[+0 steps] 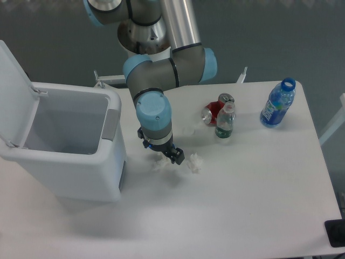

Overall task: Pick up the paper ball
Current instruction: 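Lower the gripper and close it on the white paper ball, then lift the held paper ball up and back toward the bottles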

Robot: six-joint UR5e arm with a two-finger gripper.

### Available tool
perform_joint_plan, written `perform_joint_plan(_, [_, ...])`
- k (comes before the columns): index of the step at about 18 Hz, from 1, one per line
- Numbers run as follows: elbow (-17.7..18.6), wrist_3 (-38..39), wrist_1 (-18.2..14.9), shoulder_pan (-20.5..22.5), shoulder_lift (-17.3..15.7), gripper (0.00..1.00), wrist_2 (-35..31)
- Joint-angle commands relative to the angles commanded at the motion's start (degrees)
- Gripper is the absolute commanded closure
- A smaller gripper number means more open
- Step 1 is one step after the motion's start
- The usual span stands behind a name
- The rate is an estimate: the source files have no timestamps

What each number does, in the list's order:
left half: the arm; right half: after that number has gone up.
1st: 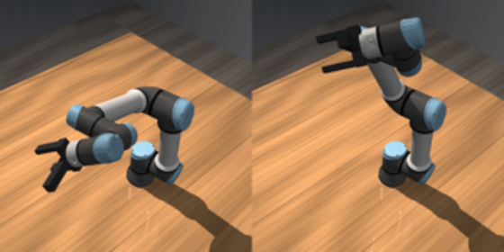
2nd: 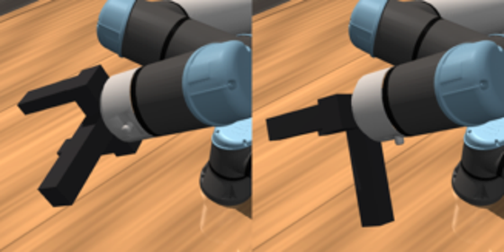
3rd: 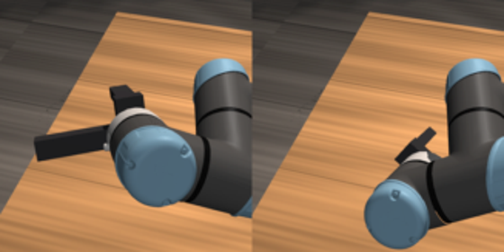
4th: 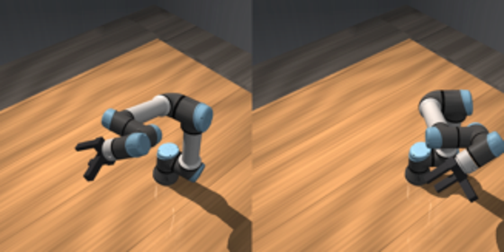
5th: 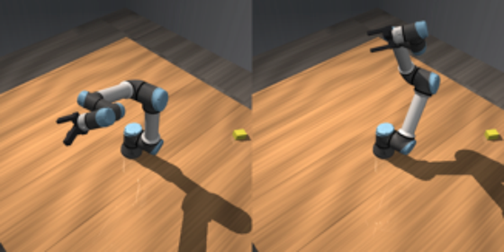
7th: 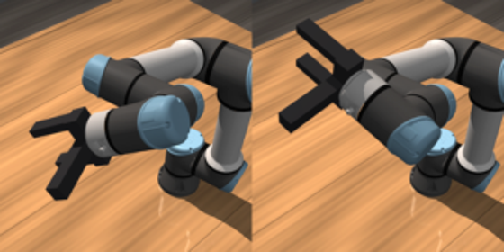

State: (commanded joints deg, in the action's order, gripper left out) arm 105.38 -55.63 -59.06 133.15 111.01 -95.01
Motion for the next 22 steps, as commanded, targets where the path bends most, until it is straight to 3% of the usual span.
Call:
perform_joint_plan(3, [0.0,0.0,-1.14,-0.09,0.35,0.07,-1.76])
perform_joint_plan(6, [-0.26,0.0,-2.19,0.0,0.35,0.35,-1.94])
perform_joint_plan(9, [-0.79,0.0,-2.55,-0.09,0.53,0.46,-1.85])
perform_joint_plan(16, [-1.67,0.7,-3.25,0.0,0.79,0.95,-1.85])
perform_joint_plan(22, [-3.68,0.61,-5.79,0.09,0.79,1.0,-1.85])
